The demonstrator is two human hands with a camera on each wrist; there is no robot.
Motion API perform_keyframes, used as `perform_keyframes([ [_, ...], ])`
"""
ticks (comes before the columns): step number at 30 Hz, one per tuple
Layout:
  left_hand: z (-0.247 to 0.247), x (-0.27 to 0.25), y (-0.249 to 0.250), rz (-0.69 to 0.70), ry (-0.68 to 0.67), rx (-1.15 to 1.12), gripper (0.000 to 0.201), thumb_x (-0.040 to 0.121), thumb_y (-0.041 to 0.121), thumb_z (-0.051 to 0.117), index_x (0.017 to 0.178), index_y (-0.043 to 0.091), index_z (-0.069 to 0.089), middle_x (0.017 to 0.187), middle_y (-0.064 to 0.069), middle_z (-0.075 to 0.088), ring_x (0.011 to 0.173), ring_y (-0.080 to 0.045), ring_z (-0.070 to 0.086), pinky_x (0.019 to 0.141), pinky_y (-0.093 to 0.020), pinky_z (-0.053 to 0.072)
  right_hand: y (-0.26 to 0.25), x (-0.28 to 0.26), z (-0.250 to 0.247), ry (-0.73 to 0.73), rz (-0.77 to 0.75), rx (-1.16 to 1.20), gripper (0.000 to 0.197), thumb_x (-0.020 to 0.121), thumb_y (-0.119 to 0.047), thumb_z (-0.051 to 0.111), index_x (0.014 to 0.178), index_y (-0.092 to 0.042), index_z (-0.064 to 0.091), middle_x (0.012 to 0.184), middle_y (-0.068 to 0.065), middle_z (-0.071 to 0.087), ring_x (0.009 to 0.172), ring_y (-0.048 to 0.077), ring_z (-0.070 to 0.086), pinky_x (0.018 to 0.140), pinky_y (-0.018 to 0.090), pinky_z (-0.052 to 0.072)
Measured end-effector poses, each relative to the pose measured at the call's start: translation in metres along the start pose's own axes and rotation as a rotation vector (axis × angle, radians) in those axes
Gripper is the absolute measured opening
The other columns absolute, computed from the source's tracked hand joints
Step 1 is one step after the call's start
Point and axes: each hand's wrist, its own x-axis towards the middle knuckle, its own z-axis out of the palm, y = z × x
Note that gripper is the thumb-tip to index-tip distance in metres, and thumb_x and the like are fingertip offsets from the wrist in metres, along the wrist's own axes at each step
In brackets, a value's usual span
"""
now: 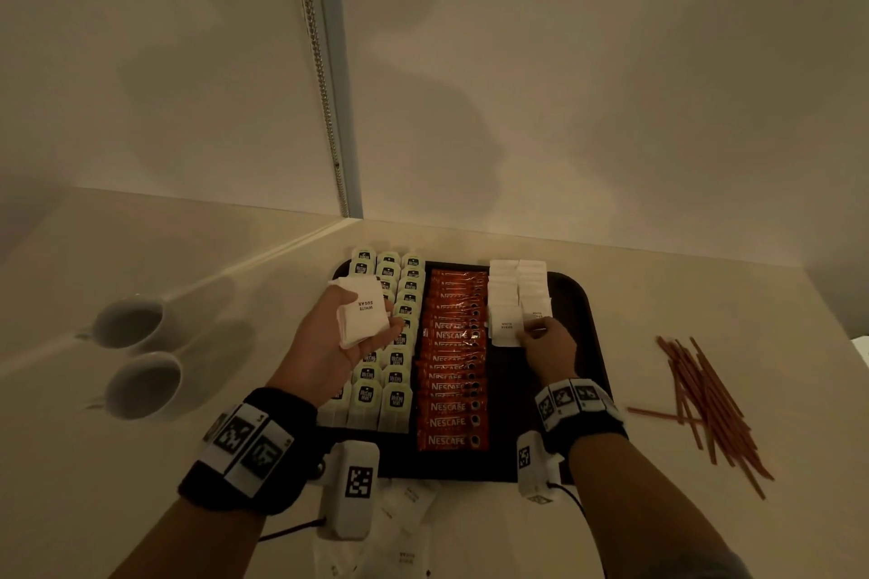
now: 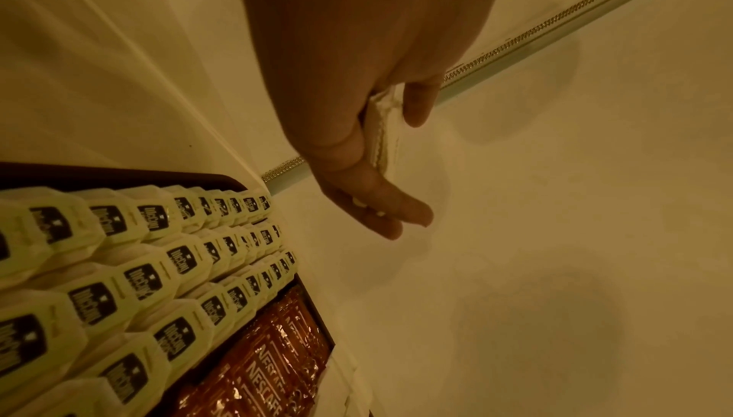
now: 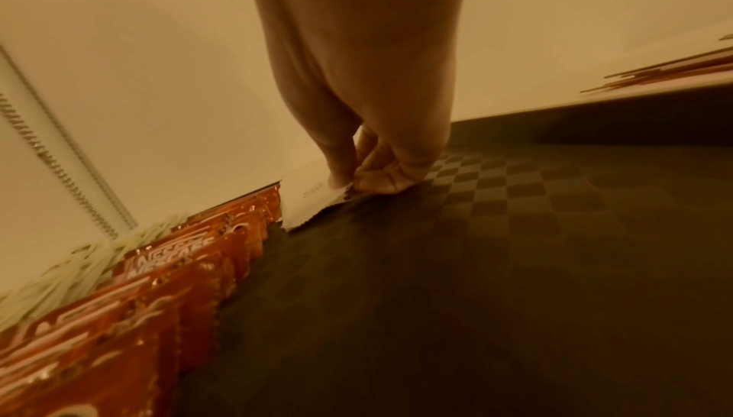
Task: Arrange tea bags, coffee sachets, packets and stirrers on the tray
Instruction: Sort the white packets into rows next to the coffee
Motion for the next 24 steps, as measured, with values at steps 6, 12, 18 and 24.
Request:
perform_keyframes([
  [6,0.005,-0.004,0.003,-0.004,-0.042,0.032,0.021,0.099,0.011,0.038,0.105,0.009,0.058,0.098,-0.02,0.067,0.089,-0.037,0.065,0.06,-0.034,0.06,-0.017,-0.009,-0.002,0.043,-0.095,0.038,0.022,0.086,-0.015,0.066,0.103,-0.005,0.056,0.102,0.009,0.062,0.097,0.023,0.059,0.076,0.025,0.047],
  [12,0.012,-0.001,-0.001,0.076,-0.037,0.296,0.012,0.095,0.009,0.051,0.102,0.011,0.06,0.076,-0.001,0.074,0.066,-0.013,0.07,0.047,-0.02,0.053,-0.097,-0.069,-0.013,-0.402,-0.534,0.26,0.021,0.092,-0.034,0.056,0.105,-0.02,0.063,0.098,-0.003,0.066,0.092,0.013,0.064,0.079,0.027,0.052],
  [18,0.015,0.001,-0.007,0.205,-0.04,0.626,0.021,0.082,0.014,0.071,0.102,0.018,0.065,0.094,-0.006,0.072,0.085,-0.018,0.069,0.05,-0.022,0.05,-0.134,-0.093,-0.02,-0.483,-0.715,0.18,0.018,0.087,-0.029,0.065,0.102,-0.02,0.069,0.087,-0.004,0.067,0.08,0.009,0.062,0.072,0.018,0.049],
  [24,0.016,0.001,-0.006,0.277,-0.06,0.474,0.035,0.079,0.009,0.072,0.113,0.008,0.063,0.092,-0.001,0.072,0.08,-0.012,0.067,0.056,-0.021,0.05,-0.13,-0.093,-0.027,-0.525,-0.427,0.578,0.008,0.09,-0.011,0.059,0.09,-0.003,0.058,0.08,0.008,0.064,0.07,0.015,0.062,0.066,0.022,0.053],
])
